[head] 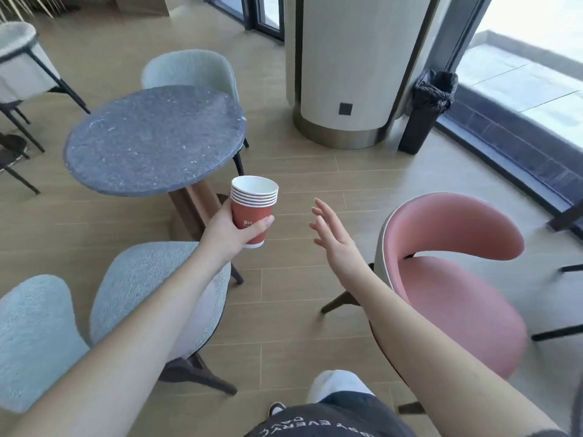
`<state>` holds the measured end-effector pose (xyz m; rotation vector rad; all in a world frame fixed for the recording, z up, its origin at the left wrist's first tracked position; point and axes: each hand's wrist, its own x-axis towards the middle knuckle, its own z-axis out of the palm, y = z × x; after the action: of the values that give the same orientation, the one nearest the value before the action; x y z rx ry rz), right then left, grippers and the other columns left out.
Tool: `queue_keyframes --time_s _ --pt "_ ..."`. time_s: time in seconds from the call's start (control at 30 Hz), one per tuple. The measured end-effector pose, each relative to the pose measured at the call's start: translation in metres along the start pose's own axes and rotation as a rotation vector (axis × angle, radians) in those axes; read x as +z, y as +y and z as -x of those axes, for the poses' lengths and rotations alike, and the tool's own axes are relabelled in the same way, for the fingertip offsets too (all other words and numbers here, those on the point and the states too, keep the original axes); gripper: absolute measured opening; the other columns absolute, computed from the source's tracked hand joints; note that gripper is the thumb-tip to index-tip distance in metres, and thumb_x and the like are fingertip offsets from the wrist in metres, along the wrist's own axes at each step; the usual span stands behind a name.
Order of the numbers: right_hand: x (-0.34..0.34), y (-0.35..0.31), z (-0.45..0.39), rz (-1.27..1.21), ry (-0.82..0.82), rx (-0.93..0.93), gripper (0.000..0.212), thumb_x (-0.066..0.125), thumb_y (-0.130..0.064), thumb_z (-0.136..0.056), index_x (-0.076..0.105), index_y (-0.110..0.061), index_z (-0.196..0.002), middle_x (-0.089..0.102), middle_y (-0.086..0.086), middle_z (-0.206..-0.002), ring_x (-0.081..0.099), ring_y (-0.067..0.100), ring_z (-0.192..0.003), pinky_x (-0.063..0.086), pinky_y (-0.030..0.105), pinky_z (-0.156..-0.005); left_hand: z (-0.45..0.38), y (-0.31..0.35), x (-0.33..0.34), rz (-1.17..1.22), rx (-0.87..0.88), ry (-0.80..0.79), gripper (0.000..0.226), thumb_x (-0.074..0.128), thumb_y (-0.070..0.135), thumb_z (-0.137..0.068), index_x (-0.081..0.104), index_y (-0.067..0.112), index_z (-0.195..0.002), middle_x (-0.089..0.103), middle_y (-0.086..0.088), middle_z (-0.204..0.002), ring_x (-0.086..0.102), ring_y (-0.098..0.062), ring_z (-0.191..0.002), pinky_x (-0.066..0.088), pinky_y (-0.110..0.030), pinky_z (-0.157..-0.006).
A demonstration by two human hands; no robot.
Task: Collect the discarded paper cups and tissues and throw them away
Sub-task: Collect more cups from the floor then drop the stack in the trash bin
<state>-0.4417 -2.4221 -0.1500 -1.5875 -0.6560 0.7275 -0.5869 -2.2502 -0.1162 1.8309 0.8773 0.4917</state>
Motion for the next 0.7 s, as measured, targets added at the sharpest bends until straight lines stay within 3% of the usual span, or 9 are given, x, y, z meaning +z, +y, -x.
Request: queue_keyframes --time_s 0.13,0.27,0.47,0.6,0.7 --pt "-0.011 0.0 -0.045 0.035 0.072 -0.001 0.048 0.045 -0.052 -0.098 0.039 -0.05 -0.145 0.044 -0.016 -0.15 0.045 0.005 -0.136 0.036 0.044 -0.117 -0.063 0.008 0.006 -0.025 0.032 -0.059 0.055 0.079 0.07 -0.056 0.06 0.041 -0.098 0.071 0.021 -0.101 0.065 0.009 -0.091 0.048 -0.015 -0.075" --pt "-0.026 0.004 -0.098 0.028 0.142 0.009 0.051 0.045 -0.055 -0.095 0.038 -0.05 -0.145 0.042 -0.015 -0.151 0.045 0.004 -0.136 0.036 0.044 -0.117 -0.128 0.018 0.024 -0.039 0.079 -0.132 0.047 0.08 0.065 -0.06 0.059 0.044 -0.097 0.067 0.039 -0.09 0.061 0.019 -0.086 0.042 -0.001 -0.065" --pt "-0.059 0.006 -0.194 -0.014 0.21 0.02 0.054 0.045 -0.061 -0.093 0.036 -0.051 -0.146 0.041 -0.017 -0.152 0.045 0.002 -0.135 0.037 0.043 -0.116 -0.24 0.034 0.061 -0.069 0.086 -0.188 0.072 0.076 0.072 -0.055 0.061 0.032 -0.113 0.07 0.017 -0.105 0.067 -0.007 -0.099 0.052 -0.03 -0.085" --pt "-0.084 0.003 -0.249 -0.025 0.253 0.033 0.055 0.046 -0.065 -0.089 0.037 -0.055 -0.143 0.042 -0.019 -0.15 0.045 -0.001 -0.134 0.038 0.043 -0.116 -0.302 0.054 0.081 -0.095 0.093 -0.225 0.059 0.077 0.07 -0.056 0.059 0.039 -0.103 0.068 0.021 -0.102 0.064 0.002 -0.094 0.049 -0.024 -0.078" --pt "-0.104 -0.003 -0.282 -0.053 0.307 0.046 0.049 0.046 -0.063 -0.09 0.038 -0.06 -0.138 0.043 -0.019 -0.15 0.045 -0.001 -0.134 0.037 0.043 -0.116 -0.341 0.067 0.101 -0.089 0.111 -0.272 0.058 0.084 0.058 -0.067 0.06 0.032 -0.113 0.069 0.018 -0.104 0.064 0.004 -0.095 0.049 -0.019 -0.078"
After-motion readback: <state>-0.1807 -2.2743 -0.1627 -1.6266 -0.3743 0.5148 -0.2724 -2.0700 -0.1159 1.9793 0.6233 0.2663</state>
